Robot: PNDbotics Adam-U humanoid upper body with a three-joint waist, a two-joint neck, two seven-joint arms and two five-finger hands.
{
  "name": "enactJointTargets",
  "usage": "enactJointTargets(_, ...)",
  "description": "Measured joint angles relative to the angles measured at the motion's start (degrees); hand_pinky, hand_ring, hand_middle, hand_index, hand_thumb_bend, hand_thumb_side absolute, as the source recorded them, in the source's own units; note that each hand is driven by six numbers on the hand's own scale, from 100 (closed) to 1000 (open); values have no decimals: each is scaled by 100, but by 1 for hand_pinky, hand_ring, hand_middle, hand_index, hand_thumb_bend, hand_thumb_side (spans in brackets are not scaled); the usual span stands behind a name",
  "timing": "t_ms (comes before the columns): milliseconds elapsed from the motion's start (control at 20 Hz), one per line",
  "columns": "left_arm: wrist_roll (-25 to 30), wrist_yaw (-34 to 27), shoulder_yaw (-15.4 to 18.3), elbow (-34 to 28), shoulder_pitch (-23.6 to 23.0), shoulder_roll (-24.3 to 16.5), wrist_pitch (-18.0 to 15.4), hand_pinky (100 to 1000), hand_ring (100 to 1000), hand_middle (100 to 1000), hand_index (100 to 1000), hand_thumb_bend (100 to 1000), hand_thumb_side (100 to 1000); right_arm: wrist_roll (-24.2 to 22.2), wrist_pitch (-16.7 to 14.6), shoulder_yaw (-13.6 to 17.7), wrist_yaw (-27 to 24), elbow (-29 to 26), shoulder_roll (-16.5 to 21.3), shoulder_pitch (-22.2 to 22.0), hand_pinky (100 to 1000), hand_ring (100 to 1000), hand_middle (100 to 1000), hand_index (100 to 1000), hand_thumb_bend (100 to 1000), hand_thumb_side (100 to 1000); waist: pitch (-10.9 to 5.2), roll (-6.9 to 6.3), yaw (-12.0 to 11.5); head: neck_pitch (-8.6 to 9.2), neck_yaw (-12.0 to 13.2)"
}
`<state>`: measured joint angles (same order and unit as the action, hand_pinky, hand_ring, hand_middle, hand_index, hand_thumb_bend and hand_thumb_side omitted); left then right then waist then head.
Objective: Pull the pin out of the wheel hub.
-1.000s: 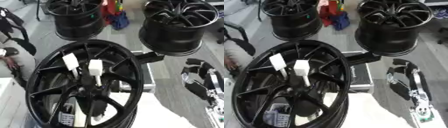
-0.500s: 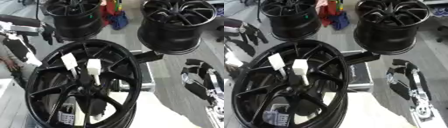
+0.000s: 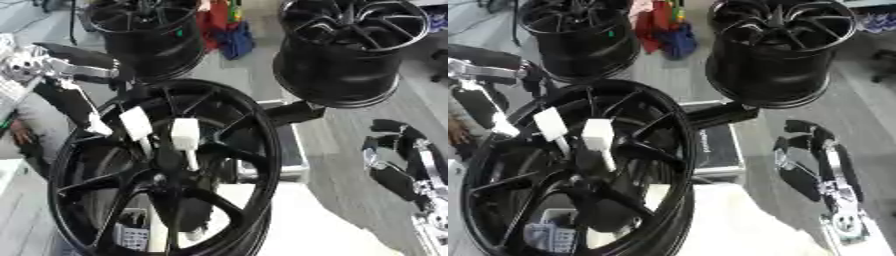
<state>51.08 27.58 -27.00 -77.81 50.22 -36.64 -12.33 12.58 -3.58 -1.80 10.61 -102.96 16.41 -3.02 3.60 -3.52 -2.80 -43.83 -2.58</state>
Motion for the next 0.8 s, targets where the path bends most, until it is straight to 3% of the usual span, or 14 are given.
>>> enactJointTargets(800, -48, 179, -117, 305, -7, 201, -70, 671, 603, 700, 833, 421, 247, -21, -21, -16, -16, 1, 0, 32, 737, 613, 672, 753, 100, 100, 1, -9, 49, 0, 41)
